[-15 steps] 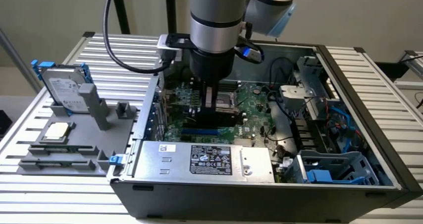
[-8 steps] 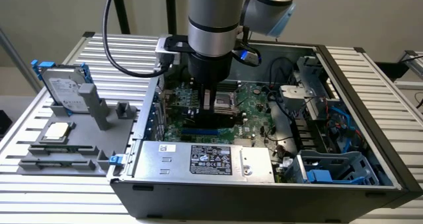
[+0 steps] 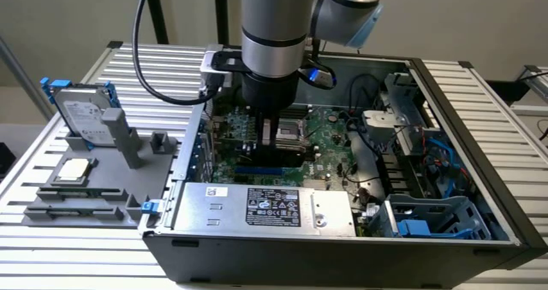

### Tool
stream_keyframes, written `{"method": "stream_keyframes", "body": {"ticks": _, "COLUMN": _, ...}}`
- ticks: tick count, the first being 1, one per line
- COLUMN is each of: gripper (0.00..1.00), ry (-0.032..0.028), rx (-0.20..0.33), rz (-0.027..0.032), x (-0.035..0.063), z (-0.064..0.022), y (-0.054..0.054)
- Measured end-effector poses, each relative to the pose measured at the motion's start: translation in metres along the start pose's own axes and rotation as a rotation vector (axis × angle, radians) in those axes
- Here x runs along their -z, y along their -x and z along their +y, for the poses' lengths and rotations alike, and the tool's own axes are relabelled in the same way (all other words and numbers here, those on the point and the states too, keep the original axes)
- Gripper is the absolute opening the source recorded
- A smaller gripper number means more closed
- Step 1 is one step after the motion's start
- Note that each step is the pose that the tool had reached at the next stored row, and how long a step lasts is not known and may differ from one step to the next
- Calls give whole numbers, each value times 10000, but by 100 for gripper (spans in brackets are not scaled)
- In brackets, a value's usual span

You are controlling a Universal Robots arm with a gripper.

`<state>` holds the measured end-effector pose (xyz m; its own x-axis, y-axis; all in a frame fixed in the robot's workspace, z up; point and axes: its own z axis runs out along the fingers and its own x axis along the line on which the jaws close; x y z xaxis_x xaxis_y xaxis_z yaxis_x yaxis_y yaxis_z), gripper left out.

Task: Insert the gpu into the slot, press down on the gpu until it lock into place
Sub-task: 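Insert the gpu into the slot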

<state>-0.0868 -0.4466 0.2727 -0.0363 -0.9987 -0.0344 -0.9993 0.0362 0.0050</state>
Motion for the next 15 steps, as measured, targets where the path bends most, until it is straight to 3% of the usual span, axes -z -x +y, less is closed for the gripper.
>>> {"method": "stream_keyframes", "body": {"ticks": 15, "gripper": 26, "ry": -1, "rx": -2, "rz": -2, "x": -2, "z": 1, "y": 0}}
